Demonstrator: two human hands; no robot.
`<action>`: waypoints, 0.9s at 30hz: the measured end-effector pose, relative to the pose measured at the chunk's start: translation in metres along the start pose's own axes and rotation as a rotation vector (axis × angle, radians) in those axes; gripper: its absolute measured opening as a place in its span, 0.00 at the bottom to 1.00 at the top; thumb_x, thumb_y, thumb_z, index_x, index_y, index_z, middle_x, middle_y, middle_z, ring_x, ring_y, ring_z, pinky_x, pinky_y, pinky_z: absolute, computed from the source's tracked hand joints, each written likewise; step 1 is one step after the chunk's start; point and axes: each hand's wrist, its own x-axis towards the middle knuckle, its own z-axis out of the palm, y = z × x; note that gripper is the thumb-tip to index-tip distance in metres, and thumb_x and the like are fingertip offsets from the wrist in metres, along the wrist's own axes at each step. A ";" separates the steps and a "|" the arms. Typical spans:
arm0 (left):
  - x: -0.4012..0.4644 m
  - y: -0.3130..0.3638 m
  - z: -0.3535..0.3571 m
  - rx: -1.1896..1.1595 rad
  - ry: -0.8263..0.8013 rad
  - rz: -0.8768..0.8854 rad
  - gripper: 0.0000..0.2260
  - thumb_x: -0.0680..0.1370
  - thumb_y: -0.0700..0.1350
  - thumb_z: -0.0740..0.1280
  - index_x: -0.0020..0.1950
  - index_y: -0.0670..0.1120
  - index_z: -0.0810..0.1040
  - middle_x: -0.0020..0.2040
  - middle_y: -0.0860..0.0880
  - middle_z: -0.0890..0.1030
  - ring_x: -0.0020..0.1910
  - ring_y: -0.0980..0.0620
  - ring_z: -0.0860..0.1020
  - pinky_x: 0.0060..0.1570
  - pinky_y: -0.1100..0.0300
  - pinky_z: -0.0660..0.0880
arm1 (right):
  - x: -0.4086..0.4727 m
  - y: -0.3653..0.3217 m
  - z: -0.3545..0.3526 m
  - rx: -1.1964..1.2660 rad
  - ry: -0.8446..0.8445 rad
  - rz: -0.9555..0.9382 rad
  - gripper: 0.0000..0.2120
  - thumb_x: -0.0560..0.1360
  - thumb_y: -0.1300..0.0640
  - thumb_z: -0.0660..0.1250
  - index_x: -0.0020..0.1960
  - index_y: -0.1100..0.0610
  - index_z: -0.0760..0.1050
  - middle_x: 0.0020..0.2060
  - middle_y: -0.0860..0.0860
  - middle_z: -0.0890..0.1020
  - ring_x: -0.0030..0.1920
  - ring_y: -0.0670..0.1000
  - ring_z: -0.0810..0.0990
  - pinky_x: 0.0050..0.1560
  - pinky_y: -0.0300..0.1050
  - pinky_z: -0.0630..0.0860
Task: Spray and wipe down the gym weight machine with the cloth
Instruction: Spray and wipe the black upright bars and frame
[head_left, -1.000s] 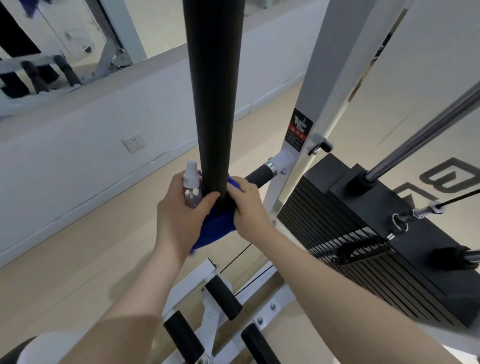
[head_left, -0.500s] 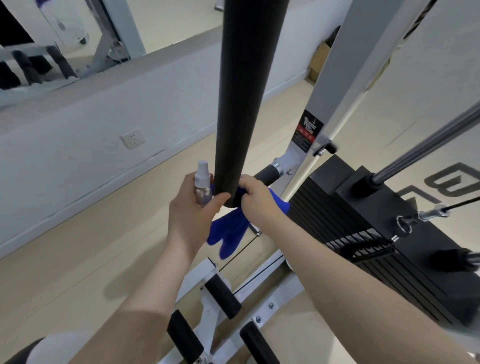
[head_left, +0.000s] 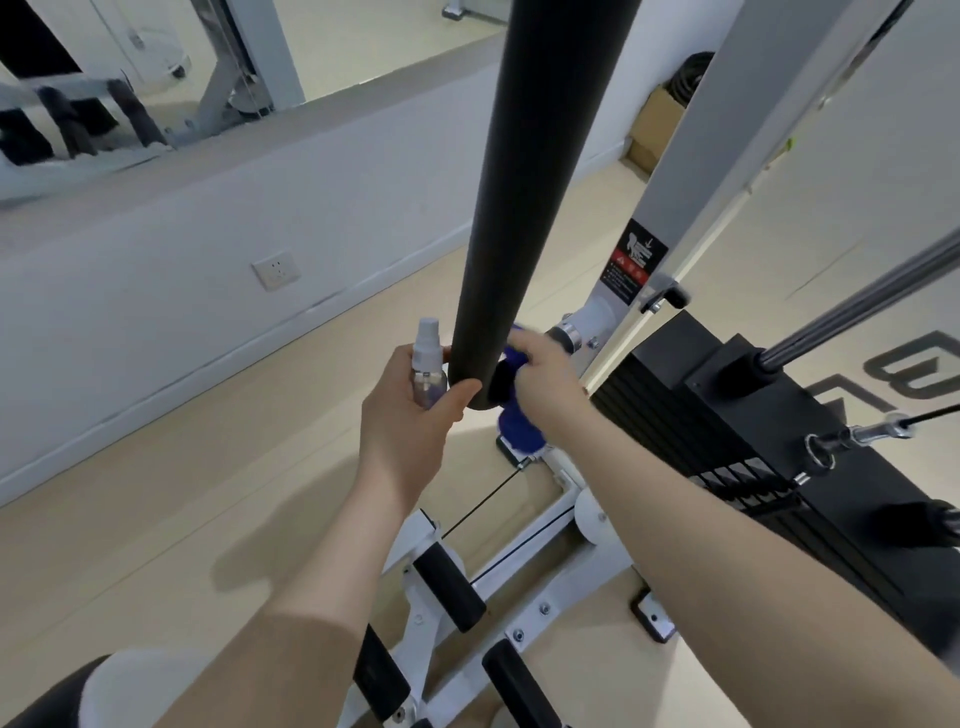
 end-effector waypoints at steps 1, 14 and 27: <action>0.000 0.001 -0.001 0.010 -0.003 -0.019 0.10 0.74 0.43 0.69 0.48 0.57 0.73 0.37 0.52 0.78 0.35 0.54 0.77 0.36 0.60 0.76 | -0.012 -0.009 0.006 0.121 -0.056 0.062 0.21 0.76 0.70 0.54 0.51 0.47 0.75 0.45 0.50 0.78 0.45 0.52 0.77 0.46 0.45 0.76; -0.014 0.033 -0.010 -0.105 0.035 0.039 0.06 0.76 0.40 0.67 0.50 0.50 0.75 0.35 0.44 0.78 0.28 0.56 0.76 0.30 0.61 0.75 | -0.064 -0.045 -0.009 0.386 -0.135 -0.314 0.36 0.67 0.75 0.56 0.67 0.45 0.60 0.52 0.50 0.78 0.49 0.44 0.79 0.51 0.43 0.78; -0.019 0.037 -0.027 -0.191 0.068 0.082 0.03 0.77 0.42 0.65 0.46 0.50 0.74 0.32 0.49 0.77 0.27 0.57 0.74 0.29 0.66 0.72 | -0.066 -0.081 0.000 0.392 0.152 -0.541 0.24 0.70 0.71 0.68 0.56 0.51 0.63 0.43 0.42 0.79 0.42 0.39 0.80 0.43 0.34 0.77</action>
